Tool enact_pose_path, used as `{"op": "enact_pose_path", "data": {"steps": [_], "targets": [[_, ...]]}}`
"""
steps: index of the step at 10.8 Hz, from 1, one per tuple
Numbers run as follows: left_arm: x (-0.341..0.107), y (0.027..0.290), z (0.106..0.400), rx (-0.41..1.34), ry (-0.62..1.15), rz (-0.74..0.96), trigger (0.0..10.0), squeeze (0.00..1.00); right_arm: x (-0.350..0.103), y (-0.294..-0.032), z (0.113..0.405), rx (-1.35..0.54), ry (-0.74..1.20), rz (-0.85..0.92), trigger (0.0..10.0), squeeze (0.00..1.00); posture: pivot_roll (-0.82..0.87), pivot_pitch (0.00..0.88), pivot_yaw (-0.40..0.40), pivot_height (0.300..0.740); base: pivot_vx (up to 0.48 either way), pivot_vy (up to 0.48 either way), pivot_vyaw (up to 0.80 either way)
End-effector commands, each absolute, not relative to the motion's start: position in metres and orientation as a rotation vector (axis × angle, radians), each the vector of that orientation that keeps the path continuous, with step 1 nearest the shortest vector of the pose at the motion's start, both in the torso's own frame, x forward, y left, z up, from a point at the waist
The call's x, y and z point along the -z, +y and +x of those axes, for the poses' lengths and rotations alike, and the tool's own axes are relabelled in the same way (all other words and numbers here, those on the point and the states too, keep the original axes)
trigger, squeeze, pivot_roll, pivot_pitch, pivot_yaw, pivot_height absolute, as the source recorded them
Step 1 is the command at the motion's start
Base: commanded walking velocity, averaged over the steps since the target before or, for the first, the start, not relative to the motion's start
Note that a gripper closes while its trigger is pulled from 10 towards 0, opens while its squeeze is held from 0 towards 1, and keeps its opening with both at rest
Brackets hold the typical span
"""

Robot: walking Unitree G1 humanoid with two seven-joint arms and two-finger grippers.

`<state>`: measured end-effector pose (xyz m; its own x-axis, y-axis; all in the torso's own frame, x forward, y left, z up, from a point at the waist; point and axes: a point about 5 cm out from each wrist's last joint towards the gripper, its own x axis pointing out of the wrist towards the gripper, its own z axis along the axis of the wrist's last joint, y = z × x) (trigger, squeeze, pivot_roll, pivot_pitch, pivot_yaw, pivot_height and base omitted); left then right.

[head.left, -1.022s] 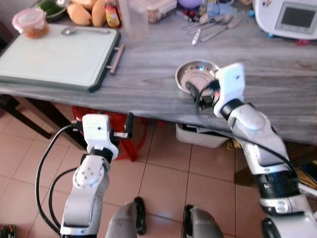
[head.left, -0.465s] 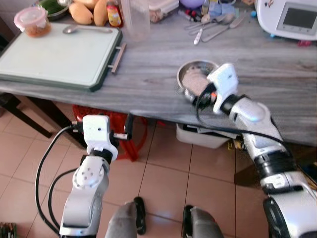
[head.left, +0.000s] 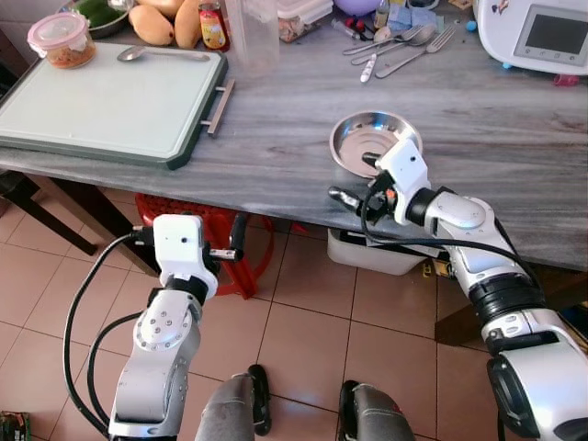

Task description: Setting the table

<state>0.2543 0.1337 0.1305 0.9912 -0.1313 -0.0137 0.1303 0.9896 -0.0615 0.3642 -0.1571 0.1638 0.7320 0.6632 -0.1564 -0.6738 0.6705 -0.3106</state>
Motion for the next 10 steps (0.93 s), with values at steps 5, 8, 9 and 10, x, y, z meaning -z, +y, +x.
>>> {"op": "enact_pose_path", "data": {"steps": [5,8,9,10], "targets": [[-0.130,0.134,0.253,0.122,0.023,-0.053,10.0,0.00,-0.168,-0.148,0.358,-0.886,0.046,-0.337,10.0,0.00,0.02,0.229,0.054,0.740,0.000,0.000,0.00],[-0.130,0.134,0.254,0.123,0.026,-0.056,10.0,0.00,-0.173,-0.146,0.356,-0.905,0.040,-0.302,10.0,0.00,0.02,0.228,0.052,0.740,0.000,0.000,0.00],[-0.129,0.133,0.255,0.123,0.028,-0.056,10.0,0.00,-0.179,-0.146,0.356,-0.899,0.025,-0.273,10.0,0.00,0.02,0.227,0.053,0.740,0.000,0.000,0.00],[-0.129,0.133,0.255,0.124,0.028,-0.056,10.0,0.00,-0.179,-0.147,0.355,-0.899,0.024,-0.278,10.0,0.00,0.02,0.225,0.053,0.740,0.000,0.000,0.00]]}}
